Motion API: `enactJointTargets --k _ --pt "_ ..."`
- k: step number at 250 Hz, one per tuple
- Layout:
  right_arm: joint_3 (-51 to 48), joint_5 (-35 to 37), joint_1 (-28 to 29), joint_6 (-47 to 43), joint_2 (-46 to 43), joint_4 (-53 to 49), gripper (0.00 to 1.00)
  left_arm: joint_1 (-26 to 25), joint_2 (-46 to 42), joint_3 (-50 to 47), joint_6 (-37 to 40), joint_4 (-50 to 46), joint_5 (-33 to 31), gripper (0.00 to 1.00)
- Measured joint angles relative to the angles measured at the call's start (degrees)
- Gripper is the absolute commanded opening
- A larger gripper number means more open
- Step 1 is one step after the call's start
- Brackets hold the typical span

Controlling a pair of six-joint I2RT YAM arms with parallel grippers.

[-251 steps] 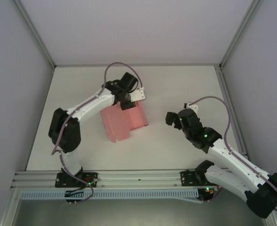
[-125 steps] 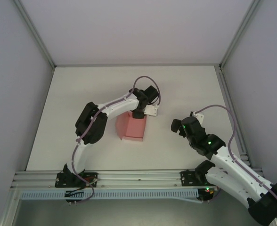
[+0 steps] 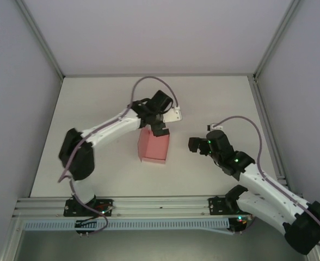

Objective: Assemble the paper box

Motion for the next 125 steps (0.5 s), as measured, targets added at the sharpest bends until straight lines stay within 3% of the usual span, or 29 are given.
enactJointTargets --k 27,69,125 --pt "4.48 -5.2 0.0 -5.62 8.92 2.43 1.0 3.17 -12.07 -7.96 -14.62 10.47 -0.04 1.0" --pt "15.21 -12.83 0.07 -13.86 24.98 5.49 0.93 12.94 -28.02 -23.8 -38.73 22.38 -1.95 1.0" --pt "29.83 -17.42 2.16 -24.57 44.3 5.25 0.77 22.8 -38.56 -42.32 -57.0 21.77 -4.15 1.0"
